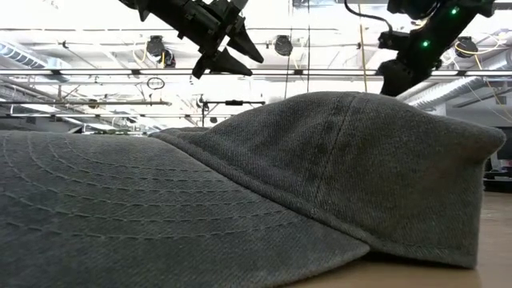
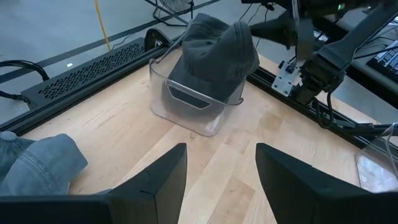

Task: Pick & Place hat
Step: Put the right black cap into the top transparent bin

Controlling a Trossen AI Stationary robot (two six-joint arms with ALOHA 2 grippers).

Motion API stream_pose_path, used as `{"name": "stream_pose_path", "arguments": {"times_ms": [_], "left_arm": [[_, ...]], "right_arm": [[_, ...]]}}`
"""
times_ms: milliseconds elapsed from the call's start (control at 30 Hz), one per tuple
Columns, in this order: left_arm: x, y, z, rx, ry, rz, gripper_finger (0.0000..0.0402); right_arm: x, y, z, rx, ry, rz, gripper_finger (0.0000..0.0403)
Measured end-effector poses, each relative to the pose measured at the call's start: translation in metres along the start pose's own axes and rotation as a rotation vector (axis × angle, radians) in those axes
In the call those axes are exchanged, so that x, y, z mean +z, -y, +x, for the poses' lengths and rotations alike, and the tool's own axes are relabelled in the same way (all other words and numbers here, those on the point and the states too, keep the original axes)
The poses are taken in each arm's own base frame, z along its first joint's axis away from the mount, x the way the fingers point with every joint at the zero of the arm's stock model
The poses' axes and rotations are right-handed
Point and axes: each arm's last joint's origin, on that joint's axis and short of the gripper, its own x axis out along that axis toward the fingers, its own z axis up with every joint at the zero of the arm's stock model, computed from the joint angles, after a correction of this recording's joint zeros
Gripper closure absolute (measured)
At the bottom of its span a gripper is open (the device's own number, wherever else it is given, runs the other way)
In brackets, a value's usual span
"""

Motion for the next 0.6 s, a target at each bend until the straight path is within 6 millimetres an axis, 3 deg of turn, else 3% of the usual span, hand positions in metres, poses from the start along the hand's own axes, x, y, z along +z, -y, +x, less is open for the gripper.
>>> {"name": "stream_pose_path", "arguments": {"times_ms": [167, 367, 600], "left_arm": [[0.000, 0.000, 0.000, 0.000, 0.000, 0.000, 0.0201], [0.000, 0.000, 0.000, 0.000, 0.000, 0.000, 0.0201], [0.000, 0.000, 0.000, 0.000, -0.001, 0.001, 0.0201]], "right_arm": [[0.001, 0.015, 0.003, -0.198, -0.009, 0.041, 0.0097], [0.006, 0.027, 0.009, -0.288, -0.002, 0.066, 0.0096], [0.006, 0.029, 0.013, -0.202, -0.017, 0.122, 0.0096]]}}
